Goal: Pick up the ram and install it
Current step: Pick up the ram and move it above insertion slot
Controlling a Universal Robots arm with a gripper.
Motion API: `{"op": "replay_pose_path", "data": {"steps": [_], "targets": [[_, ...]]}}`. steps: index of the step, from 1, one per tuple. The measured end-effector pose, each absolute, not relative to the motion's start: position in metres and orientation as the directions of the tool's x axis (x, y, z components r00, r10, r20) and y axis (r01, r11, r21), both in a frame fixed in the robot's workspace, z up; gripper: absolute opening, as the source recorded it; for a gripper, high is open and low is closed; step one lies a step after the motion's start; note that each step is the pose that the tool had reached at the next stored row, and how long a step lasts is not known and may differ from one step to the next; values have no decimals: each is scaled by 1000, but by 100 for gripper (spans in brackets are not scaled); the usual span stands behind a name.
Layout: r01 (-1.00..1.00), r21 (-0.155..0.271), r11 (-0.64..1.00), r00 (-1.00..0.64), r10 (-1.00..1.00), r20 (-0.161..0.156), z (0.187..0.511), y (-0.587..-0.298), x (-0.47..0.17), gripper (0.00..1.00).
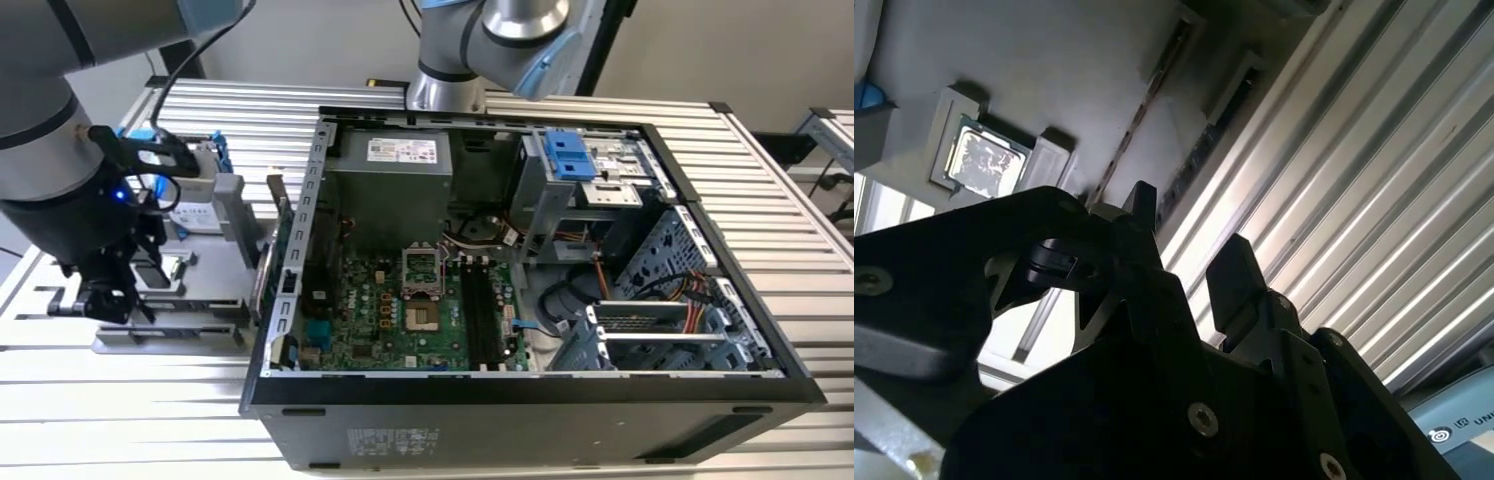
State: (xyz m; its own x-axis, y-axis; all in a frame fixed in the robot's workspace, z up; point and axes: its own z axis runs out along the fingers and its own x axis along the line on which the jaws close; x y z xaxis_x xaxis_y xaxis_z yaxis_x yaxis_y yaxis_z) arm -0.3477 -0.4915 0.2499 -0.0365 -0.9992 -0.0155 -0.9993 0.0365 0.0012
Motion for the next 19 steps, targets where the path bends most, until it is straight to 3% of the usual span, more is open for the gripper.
{"op": "replay_pose_path", "data": {"steps": [19], "targets": [[-999, 1, 32, -32, -999, -15, 227, -492, -349, 100]]}}
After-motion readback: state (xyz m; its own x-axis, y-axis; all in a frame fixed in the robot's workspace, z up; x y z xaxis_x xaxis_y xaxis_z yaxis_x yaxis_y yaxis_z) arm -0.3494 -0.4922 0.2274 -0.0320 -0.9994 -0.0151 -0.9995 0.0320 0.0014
